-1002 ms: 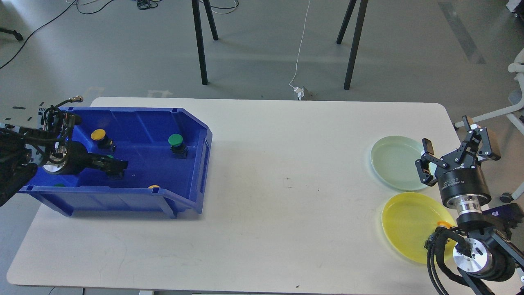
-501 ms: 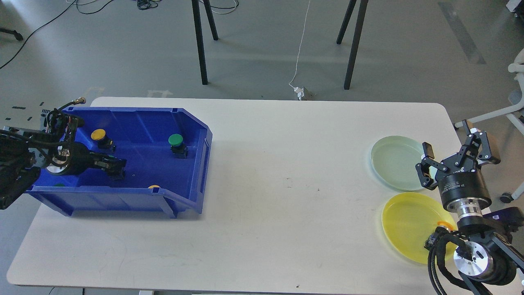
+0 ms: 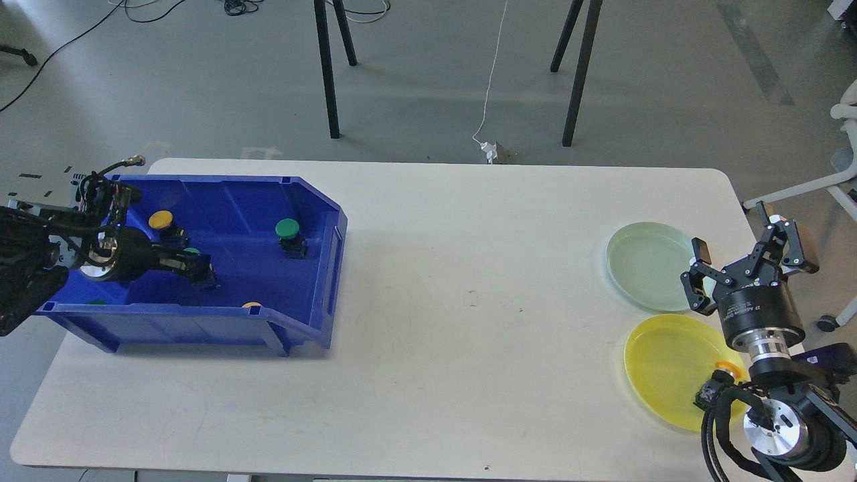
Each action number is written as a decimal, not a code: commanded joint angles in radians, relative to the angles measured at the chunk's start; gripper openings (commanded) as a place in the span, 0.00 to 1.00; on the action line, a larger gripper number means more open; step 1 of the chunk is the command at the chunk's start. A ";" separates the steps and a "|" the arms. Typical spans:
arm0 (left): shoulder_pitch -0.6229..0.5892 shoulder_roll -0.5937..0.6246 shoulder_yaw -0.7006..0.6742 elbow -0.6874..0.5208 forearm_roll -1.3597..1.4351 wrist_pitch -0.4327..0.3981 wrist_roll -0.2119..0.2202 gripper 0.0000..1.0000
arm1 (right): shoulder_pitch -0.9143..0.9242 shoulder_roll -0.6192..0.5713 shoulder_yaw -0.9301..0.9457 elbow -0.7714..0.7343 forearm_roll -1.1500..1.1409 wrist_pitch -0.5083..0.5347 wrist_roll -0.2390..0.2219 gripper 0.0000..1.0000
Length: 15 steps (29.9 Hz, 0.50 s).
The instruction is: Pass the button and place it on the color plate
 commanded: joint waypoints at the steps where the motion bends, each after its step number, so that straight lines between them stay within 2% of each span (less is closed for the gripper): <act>1: -0.080 0.143 -0.025 -0.186 -0.166 -0.057 0.000 0.05 | 0.001 -0.001 -0.004 0.000 -0.002 0.000 0.000 0.98; 6: -0.115 0.209 -0.092 -0.353 -0.415 -0.057 0.000 0.05 | 0.003 -0.006 -0.025 0.009 -0.020 0.001 0.000 0.98; 10: -0.108 0.217 -0.232 -0.517 -0.580 -0.057 0.000 0.04 | 0.014 -0.070 -0.080 0.058 -0.058 0.001 0.000 0.98; 12: -0.105 0.194 -0.279 -0.577 -0.677 -0.057 0.000 0.04 | 0.014 -0.104 -0.102 0.107 -0.090 0.001 0.000 0.98; 15: -0.112 0.060 -0.312 -0.582 -0.782 -0.057 0.000 0.04 | 0.002 -0.158 -0.122 0.196 -0.101 0.001 0.000 0.98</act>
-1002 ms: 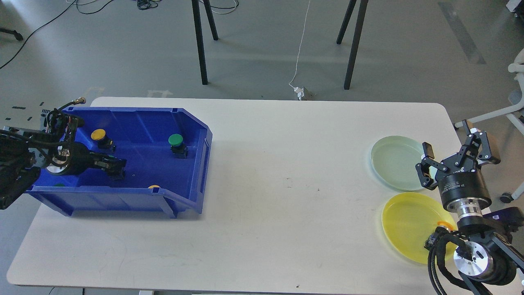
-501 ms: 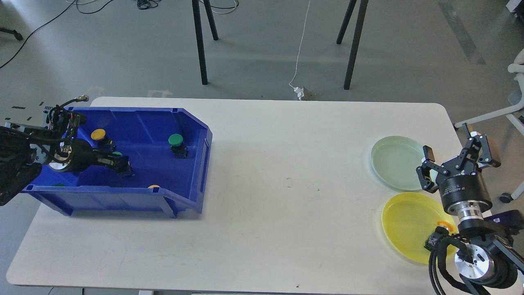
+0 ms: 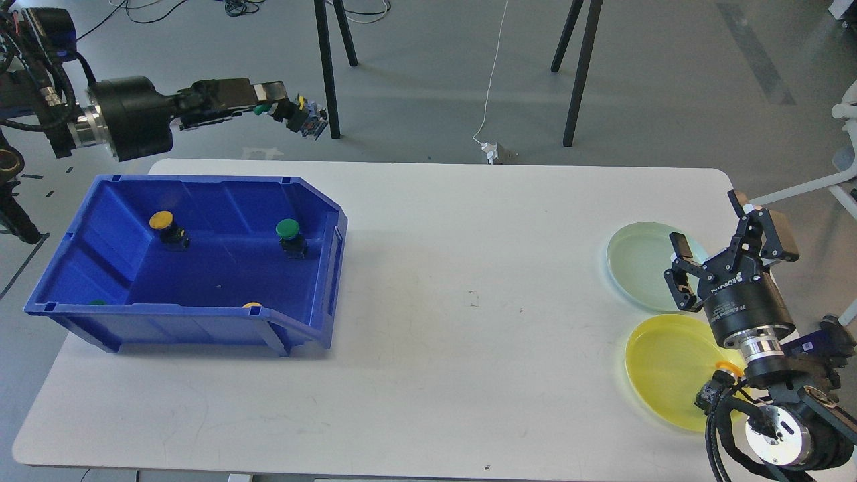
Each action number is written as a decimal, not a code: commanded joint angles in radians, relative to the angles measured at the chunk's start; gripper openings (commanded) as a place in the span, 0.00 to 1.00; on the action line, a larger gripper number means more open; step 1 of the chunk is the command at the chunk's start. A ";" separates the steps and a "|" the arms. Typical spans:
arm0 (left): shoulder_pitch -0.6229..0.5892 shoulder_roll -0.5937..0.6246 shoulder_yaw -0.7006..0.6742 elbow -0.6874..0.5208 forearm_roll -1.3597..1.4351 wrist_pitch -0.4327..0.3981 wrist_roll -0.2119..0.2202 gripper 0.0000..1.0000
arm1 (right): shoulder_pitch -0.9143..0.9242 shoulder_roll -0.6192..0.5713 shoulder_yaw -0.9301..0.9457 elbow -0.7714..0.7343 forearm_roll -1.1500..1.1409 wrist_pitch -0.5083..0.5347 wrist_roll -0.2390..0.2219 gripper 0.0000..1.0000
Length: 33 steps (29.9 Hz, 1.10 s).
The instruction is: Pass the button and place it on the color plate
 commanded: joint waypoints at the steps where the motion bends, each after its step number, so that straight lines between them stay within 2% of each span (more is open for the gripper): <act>1: -0.009 -0.166 -0.037 -0.003 -0.099 0.000 0.000 0.04 | -0.014 -0.067 -0.032 0.106 -0.014 0.000 0.000 0.98; 7: 0.008 -0.433 -0.022 0.235 -0.082 0.000 0.000 0.04 | -0.037 -0.047 -0.058 0.127 -0.003 0.061 0.000 0.98; 9: 0.023 -0.475 -0.031 0.253 -0.074 0.000 0.000 0.04 | -0.020 -0.021 -0.092 0.126 0.000 0.072 0.000 0.98; 15: 0.032 -0.489 -0.027 0.256 -0.074 0.000 0.000 0.05 | 0.184 0.005 -0.243 0.088 0.076 0.061 0.000 0.97; 20: 0.034 -0.486 -0.027 0.252 -0.074 0.000 0.000 0.05 | 0.380 0.071 -0.343 -0.030 0.176 0.061 0.000 0.97; 33: 0.032 -0.483 -0.027 0.253 -0.074 0.000 0.000 0.05 | 0.647 0.206 -0.532 -0.224 0.181 0.052 0.000 0.97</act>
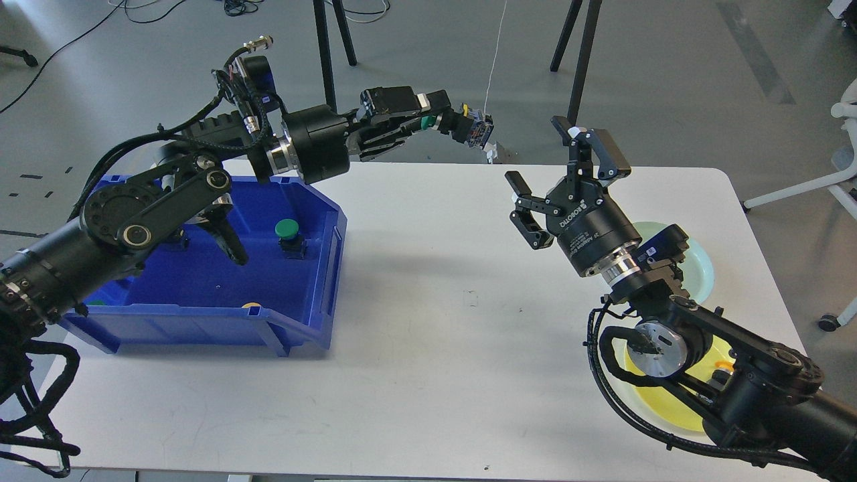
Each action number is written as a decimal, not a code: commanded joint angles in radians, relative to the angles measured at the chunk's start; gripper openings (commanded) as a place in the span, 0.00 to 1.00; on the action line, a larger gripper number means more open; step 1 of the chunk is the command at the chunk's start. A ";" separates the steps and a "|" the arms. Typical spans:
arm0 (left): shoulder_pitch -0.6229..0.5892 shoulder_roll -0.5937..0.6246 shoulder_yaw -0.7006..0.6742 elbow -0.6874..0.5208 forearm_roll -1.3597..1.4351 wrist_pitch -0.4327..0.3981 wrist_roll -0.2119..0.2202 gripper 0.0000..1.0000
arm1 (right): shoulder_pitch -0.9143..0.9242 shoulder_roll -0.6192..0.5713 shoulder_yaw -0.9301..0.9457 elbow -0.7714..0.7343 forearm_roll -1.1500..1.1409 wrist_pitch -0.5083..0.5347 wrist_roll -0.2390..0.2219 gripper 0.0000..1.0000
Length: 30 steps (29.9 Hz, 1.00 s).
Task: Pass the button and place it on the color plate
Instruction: 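Move the right gripper up to the button held by the left gripper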
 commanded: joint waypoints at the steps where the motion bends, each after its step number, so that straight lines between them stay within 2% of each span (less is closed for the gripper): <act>1: 0.000 0.001 -0.001 -0.001 0.000 0.000 0.000 0.05 | 0.062 0.042 -0.041 -0.051 0.001 -0.003 0.000 0.97; 6: 0.000 0.003 -0.001 0.000 0.000 0.000 0.000 0.05 | 0.104 0.082 -0.054 -0.086 0.001 -0.003 0.000 0.96; 10: 0.000 0.003 -0.001 0.000 0.000 0.000 0.000 0.05 | 0.113 0.105 -0.054 -0.091 0.001 -0.004 0.000 0.91; 18: 0.000 0.004 0.003 0.000 0.000 0.000 0.000 0.05 | 0.128 0.111 -0.054 -0.097 -0.001 -0.003 0.000 0.62; 27: 0.000 0.004 0.003 -0.001 0.000 0.000 0.000 0.06 | 0.156 0.111 -0.079 -0.109 -0.002 -0.001 0.000 0.39; 30: 0.000 0.004 0.003 -0.001 0.000 0.000 0.000 0.06 | 0.159 0.111 -0.091 -0.109 -0.007 0.004 0.000 0.24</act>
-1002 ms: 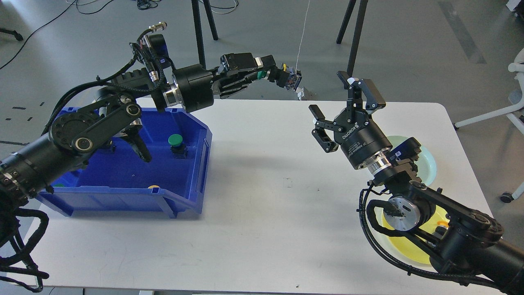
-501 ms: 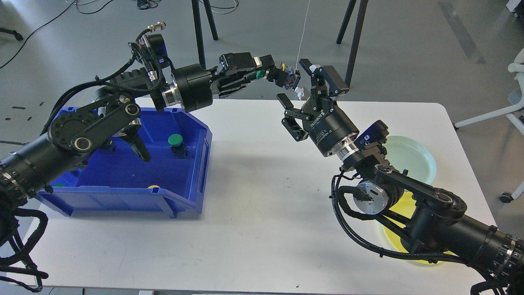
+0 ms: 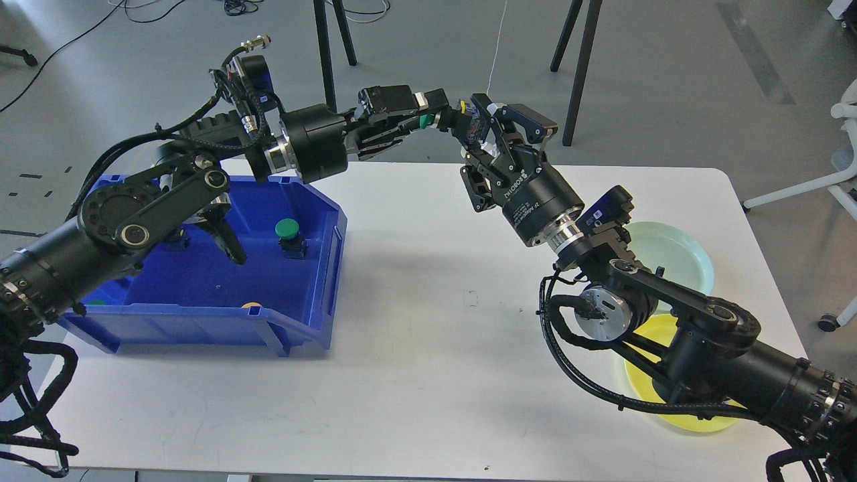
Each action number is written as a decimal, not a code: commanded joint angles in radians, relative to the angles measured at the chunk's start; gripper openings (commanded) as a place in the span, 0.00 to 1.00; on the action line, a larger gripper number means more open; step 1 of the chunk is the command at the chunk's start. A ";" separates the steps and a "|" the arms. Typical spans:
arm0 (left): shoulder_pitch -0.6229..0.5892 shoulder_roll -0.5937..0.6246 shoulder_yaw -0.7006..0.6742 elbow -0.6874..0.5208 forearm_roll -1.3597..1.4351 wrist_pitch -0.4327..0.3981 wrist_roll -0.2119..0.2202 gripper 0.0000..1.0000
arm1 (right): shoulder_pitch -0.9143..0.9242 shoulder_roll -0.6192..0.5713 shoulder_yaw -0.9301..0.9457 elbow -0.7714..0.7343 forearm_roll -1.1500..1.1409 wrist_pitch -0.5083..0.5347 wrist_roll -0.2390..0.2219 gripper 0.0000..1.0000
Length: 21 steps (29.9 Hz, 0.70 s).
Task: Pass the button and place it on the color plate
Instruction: 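Close the right gripper on the button and open the left gripper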
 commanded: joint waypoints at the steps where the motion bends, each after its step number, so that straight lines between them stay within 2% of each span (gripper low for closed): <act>1: 0.000 0.001 0.000 0.000 0.001 0.000 0.001 0.06 | 0.004 0.000 -0.012 0.000 -0.005 0.005 0.000 0.17; 3: 0.000 0.001 0.000 0.000 0.001 0.000 0.001 0.06 | 0.004 0.000 -0.012 -0.001 -0.007 0.004 0.000 0.09; 6: 0.000 0.003 0.000 0.000 0.001 0.000 0.001 0.09 | 0.004 0.000 -0.013 0.000 -0.007 0.004 0.000 0.06; 7: 0.000 0.003 -0.003 0.000 0.001 0.000 0.001 0.14 | 0.004 -0.001 -0.013 0.000 -0.007 0.004 0.000 0.05; 8: 0.000 0.001 -0.008 0.000 0.001 0.000 0.001 0.22 | 0.004 -0.001 -0.015 0.000 -0.007 0.004 0.000 0.04; 9: 0.000 -0.002 -0.012 0.003 -0.002 0.000 0.001 0.35 | 0.004 -0.001 -0.015 0.000 -0.007 0.004 0.000 0.04; 11: 0.000 -0.002 -0.014 0.002 -0.004 0.000 0.001 0.48 | 0.002 -0.001 -0.013 -0.001 -0.005 -0.001 0.000 0.04; 13: 0.002 -0.001 -0.018 0.002 -0.012 0.000 0.001 0.69 | 0.002 0.000 -0.013 -0.008 -0.004 -0.001 0.000 0.03; 17: 0.003 -0.002 -0.027 0.001 -0.013 0.000 0.001 0.79 | -0.008 -0.001 -0.010 -0.012 -0.001 -0.001 0.000 0.01; 21: 0.003 -0.002 -0.027 0.003 -0.013 0.000 0.001 0.80 | -0.047 -0.018 0.037 -0.008 0.002 -0.019 0.000 0.01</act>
